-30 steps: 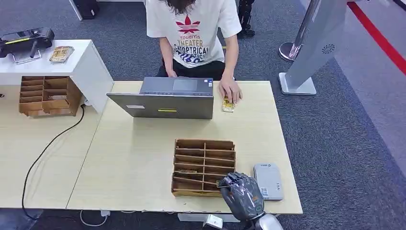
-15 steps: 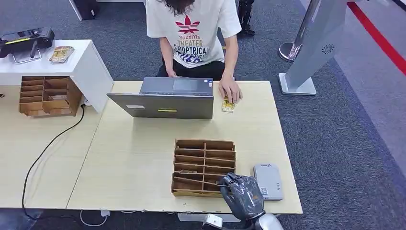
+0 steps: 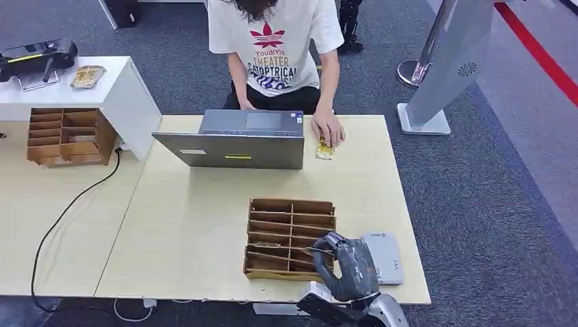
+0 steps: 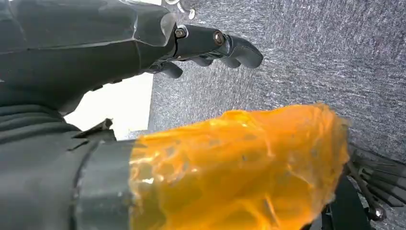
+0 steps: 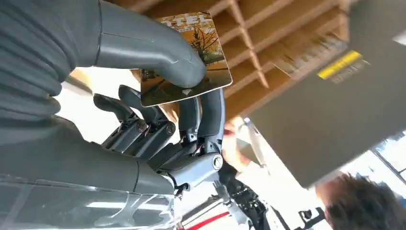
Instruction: Pass the card to the sensor for recognition and then transmit it.
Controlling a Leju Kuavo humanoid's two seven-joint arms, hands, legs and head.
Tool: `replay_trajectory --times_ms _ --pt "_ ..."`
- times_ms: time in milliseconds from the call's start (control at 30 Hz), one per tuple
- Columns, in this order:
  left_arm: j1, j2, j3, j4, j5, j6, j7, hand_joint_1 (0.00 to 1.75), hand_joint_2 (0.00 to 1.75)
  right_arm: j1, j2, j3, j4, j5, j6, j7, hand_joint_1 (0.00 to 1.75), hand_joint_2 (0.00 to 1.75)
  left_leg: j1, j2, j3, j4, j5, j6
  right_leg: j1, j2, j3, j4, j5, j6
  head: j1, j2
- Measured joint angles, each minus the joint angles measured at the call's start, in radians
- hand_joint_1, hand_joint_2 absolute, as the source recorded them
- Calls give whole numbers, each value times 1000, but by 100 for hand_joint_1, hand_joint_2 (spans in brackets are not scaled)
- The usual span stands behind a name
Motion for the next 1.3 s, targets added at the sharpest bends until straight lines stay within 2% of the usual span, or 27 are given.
replay_trajectory --times_ms 133,567,1300 --pt "0 0 0 0 2 0 -1 0 0 9 13 -23 -64 -108 28 -45 175 175 0 0 0 0 0 0 0 0 0 0 0 0 0 0" --pt "0 0 0 0 5 0 -4 0 0 36 17 -95 -214 -403 159 -105 175 175 0 0 0 0 0 0 0 0 0 0 0 0 0 0" --pt "0 0 0 0 1 0 -4 0 0 44 18 -126 -238 -424 171 -116 175 175 0 0 0 0 0 0 0 0 0 0 0 0 0 0"
